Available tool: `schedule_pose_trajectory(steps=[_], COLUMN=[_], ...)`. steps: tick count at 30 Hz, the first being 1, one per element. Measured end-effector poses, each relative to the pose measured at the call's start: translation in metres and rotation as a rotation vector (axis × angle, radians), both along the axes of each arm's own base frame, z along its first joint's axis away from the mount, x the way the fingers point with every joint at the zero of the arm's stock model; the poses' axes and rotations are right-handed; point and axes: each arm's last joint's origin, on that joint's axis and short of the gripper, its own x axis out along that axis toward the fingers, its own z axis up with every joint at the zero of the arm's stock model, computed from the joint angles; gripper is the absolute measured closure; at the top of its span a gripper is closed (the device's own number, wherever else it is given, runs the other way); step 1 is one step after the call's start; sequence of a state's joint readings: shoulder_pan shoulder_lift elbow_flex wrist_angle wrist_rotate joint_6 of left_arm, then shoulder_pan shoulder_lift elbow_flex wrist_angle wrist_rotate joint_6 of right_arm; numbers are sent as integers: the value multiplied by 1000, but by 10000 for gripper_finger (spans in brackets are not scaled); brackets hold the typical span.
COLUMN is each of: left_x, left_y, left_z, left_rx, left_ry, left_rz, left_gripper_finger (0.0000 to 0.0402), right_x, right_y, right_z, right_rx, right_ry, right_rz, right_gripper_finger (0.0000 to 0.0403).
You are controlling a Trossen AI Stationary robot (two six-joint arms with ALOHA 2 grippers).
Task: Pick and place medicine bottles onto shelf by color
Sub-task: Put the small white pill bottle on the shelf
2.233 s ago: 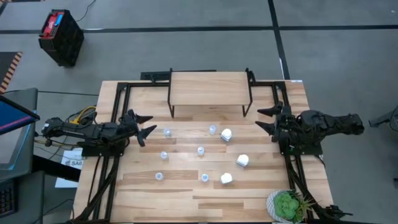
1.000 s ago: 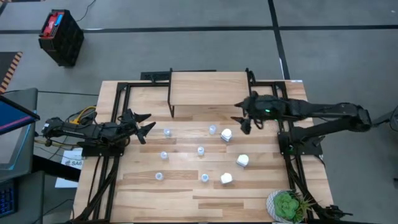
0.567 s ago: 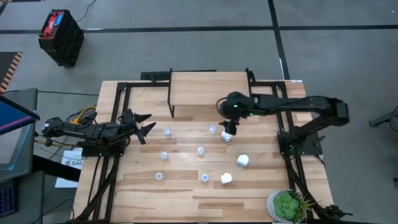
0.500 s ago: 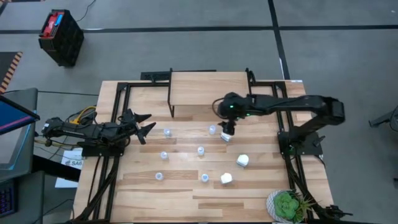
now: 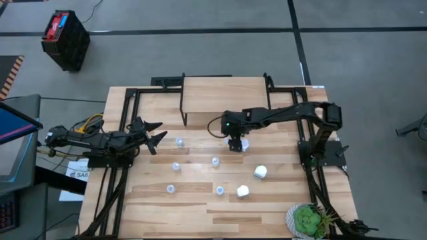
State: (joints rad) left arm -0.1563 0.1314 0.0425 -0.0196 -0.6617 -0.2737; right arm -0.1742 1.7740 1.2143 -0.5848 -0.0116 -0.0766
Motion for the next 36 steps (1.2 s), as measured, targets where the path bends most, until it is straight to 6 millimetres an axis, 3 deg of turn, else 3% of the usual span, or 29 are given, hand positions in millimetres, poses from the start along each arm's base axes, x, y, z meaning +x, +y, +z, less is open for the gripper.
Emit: schedule_pose_trajectory(steps=[20, 29, 36], left_x=[0, 0, 0], left_y=[0, 0, 0], left_z=[-1, -1, -1], left_rx=[1, 1, 1], left_ry=[7, 6, 7], left_rz=[0, 0, 0], left_gripper_finger=[156, 156, 156], right_x=[10, 10, 10], right_y=[4, 4, 4], right_z=[-9, -9, -9], right_rx=[-6, -5, 6], right_ry=[5, 7, 1], right_rz=[7, 6, -20], right_gripper_finger=[96, 142, 199])
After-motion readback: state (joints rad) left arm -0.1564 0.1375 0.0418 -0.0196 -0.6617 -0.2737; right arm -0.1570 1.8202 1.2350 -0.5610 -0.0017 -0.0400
